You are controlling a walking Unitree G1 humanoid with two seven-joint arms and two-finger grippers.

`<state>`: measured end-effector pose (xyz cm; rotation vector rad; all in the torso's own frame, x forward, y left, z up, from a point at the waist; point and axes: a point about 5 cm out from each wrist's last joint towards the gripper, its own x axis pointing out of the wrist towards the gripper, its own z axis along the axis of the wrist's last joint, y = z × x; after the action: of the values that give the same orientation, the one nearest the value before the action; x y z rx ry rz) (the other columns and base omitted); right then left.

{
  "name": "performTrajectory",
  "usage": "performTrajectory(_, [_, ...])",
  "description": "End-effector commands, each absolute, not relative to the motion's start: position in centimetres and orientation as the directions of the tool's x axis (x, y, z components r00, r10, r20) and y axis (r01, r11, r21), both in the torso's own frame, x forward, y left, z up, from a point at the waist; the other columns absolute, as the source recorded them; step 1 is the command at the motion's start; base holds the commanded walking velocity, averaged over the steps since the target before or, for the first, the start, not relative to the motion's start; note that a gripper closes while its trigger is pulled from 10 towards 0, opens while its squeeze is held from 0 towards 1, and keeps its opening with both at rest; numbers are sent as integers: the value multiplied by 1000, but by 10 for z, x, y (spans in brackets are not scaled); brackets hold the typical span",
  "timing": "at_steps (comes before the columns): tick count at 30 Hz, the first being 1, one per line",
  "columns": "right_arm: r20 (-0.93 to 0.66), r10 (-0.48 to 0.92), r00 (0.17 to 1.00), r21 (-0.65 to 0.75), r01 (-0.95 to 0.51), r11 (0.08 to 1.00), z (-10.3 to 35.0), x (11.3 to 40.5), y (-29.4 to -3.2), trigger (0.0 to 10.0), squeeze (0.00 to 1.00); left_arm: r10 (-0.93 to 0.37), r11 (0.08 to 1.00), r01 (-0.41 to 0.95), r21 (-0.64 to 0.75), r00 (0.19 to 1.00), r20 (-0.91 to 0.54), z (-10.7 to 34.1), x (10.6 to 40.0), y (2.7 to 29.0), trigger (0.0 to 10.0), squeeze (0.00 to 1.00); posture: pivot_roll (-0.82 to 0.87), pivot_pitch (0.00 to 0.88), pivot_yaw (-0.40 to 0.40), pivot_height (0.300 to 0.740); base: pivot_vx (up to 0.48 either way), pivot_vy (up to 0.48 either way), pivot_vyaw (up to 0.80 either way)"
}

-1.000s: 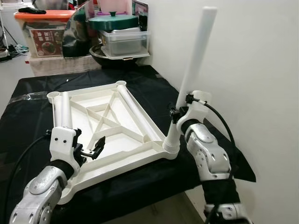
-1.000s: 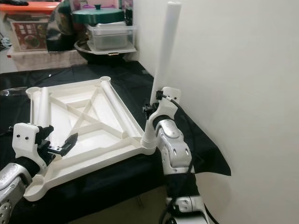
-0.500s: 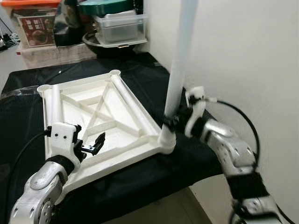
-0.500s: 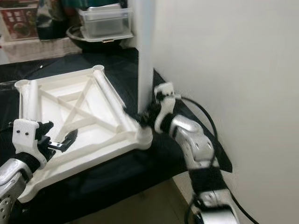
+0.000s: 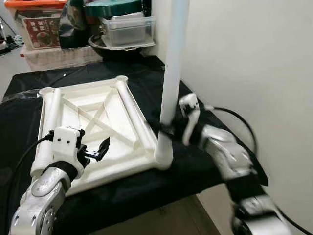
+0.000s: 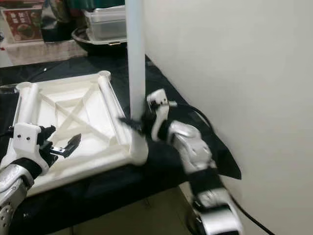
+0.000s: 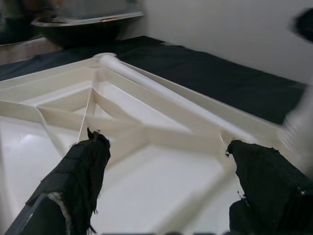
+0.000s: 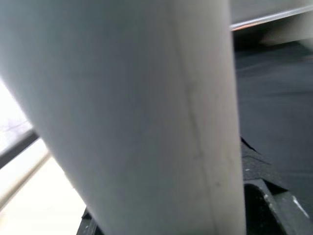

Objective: Building children table

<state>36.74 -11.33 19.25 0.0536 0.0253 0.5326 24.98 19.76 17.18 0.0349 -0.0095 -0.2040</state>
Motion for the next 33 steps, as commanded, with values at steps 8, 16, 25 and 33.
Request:
performTrajectory(8, [-107, 140, 984, 95, -130, 987, 167, 334, -112, 0, 0, -198, 980, 198, 39, 980, -6, 170, 251, 198, 10000, 0, 53, 0, -26, 740, 0, 0, 0])
performTrajectory(16, [30, 462, 886, 163, -460, 873, 194, 344, -80, 10000, 1000, -200, 979, 200, 44, 980, -1, 171, 253, 200, 10000, 0, 54, 0, -29, 740, 0, 0, 0])
performTrajectory(25, [-28, 960, 278, -43, -960, 277, 195, 288, -74, 9882, 0, -196, 980, 196, 43, 981, 2, 170, 253, 201, 10000, 0, 47, 0, -31, 740, 0, 0, 0])
performTrajectory(33, [-126, 936, 329, -45, -944, 326, 172, 304, -77, 0, 0, -194, 980, 194, 45, 981, 5, 170, 254, 201, 10000, 0, 55, 0, -37, 740, 0, 0, 0])
